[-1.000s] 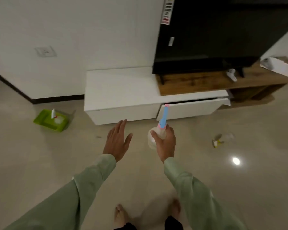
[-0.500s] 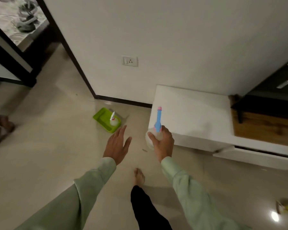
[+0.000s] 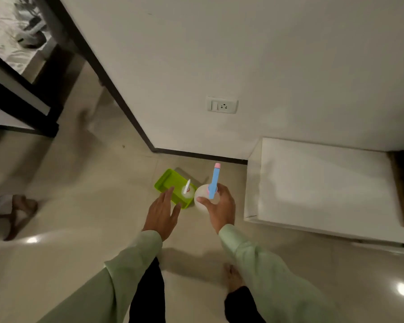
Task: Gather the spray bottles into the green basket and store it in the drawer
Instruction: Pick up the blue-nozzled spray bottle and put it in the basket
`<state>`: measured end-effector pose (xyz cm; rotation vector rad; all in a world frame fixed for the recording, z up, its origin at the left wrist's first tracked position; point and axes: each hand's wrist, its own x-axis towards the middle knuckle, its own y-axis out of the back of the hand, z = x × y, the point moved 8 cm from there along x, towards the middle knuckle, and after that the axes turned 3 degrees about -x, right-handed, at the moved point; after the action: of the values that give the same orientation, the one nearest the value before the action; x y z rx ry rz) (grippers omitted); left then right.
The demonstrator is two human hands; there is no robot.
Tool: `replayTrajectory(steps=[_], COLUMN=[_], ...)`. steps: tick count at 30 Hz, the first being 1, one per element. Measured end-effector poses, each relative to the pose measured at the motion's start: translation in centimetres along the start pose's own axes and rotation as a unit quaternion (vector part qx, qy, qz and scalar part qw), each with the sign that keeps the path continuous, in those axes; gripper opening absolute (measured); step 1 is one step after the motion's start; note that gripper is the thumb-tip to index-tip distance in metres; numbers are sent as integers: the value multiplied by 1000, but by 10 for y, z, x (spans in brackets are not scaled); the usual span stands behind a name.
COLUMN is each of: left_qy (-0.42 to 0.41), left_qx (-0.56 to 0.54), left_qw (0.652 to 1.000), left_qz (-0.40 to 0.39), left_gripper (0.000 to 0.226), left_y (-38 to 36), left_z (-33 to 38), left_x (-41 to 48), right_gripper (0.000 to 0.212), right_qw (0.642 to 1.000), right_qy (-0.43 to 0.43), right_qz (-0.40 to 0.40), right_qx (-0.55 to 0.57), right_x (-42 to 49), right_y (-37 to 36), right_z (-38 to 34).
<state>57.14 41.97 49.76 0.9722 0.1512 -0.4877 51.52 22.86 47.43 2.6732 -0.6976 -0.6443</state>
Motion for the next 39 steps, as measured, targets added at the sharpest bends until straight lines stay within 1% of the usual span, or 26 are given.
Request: replayTrajectory(steps=[5, 8, 11, 14, 17, 20, 23, 26, 29, 31, 34, 37, 39], left_qy=[-24, -26, -29, -43, -55, -80, -98, -102, -103, -103, -105, -113, -121], left_qx=[-4, -2, 2, 0, -1, 2, 15, 25, 37, 40, 44, 45, 41], left_qw=[998, 996, 993, 990, 988, 984, 982, 980, 981, 982, 983, 983, 982], left_qz=[-58, -87, -113, -134, -146, -162, -163, -166, -161, -152, -144, -140, -138], left_gripper=[57, 56, 55, 54, 54, 54, 53, 55, 55, 55, 54, 51, 52], left_y=[15, 19, 7, -23, -61, -106, -144, -172, -194, -201, -209, -210, -207], left_z=[-78, -127, -172, -213, -249, -288, -330, -365, -390, -399, -405, -401, -394], left_x=[94, 143, 186, 231, 275, 316, 352, 381, 402, 414, 425, 427, 424], right_gripper=[49, 44, 51, 55, 56, 51, 40, 28, 24, 26, 29, 32, 37], right_qw=[997, 993, 987, 986, 988, 988, 984, 984, 982, 983, 984, 985, 987], right_qy=[-46, -88, -129, -124, -114, -104, -112, -95, -68, -59, -65, -56, -67], right_qz=[57, 64, 75, 97, 99, 117, 134, 150, 173, 171, 164, 164, 145], right_qx=[25, 52, 66, 49, 27, 19, 39, 13, -8, -17, -2, 0, 16], right_x=[41, 60, 82, 110, 146, 186, 227, 262, 285, 296, 305, 308, 306], right_y=[-92, -157, -215, -267, -316, -362, -403, -428, -442, -448, -456, -457, -457], right_z=[10, 29, 59, 99, 140, 188, 238, 269, 291, 300, 311, 312, 310])
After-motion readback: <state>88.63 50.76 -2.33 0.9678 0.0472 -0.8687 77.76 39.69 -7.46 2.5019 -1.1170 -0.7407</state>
